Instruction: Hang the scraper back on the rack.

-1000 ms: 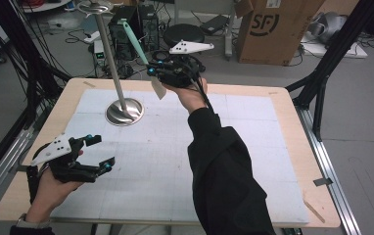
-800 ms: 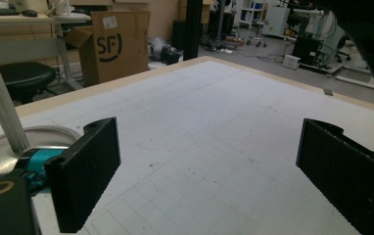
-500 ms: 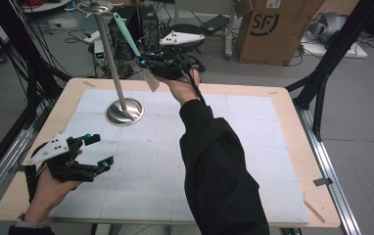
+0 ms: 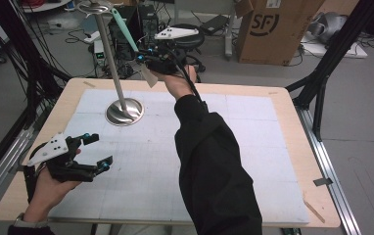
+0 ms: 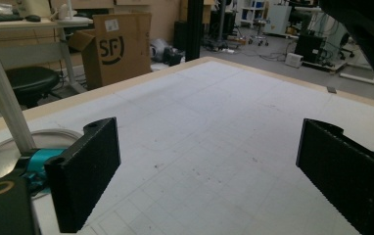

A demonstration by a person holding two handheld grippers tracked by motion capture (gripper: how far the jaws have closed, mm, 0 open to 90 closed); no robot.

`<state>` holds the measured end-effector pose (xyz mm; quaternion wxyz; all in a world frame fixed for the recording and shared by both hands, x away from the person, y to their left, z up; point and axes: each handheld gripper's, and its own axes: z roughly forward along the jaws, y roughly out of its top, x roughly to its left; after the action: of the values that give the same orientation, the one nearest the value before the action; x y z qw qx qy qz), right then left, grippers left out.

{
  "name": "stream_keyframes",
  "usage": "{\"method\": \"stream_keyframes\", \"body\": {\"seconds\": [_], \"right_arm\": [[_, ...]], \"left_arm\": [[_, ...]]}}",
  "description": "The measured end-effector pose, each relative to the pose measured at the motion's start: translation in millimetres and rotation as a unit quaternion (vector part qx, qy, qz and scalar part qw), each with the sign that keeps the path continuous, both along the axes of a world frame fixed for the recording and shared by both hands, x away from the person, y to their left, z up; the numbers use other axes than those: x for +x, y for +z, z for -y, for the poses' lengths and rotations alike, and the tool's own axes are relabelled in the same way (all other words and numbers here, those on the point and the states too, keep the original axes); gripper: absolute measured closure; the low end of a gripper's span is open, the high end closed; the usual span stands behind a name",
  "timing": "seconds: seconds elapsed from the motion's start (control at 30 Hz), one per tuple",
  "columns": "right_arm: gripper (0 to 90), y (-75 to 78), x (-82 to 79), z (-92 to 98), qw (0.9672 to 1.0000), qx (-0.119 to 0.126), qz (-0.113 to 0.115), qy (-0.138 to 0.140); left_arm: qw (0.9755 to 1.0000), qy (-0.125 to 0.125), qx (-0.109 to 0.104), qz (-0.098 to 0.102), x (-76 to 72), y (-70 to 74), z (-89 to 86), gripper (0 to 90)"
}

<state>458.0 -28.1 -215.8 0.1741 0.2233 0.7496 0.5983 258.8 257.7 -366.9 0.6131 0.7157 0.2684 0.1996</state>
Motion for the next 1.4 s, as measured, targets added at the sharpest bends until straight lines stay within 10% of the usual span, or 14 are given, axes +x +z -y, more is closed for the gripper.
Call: {"method": "stream_keyframes", "body": {"seconds": [1.03,1.4], "right_arm": [[78.3,-20.2,13.6,-25.9,0.9997,-0.003,-0.004,-0.023],[42.7,-13.3,2.2,-10.5,0.9997,0.007,-0.015,-0.018]], "left_arm": [[0.9999,0.008,-0.001,-0.010,-0.9,-4.4,-6.0,9.7],[0.9998,0.012,-0.008,-0.015,-5.5,-4.9,-12.3,9.7]]}}
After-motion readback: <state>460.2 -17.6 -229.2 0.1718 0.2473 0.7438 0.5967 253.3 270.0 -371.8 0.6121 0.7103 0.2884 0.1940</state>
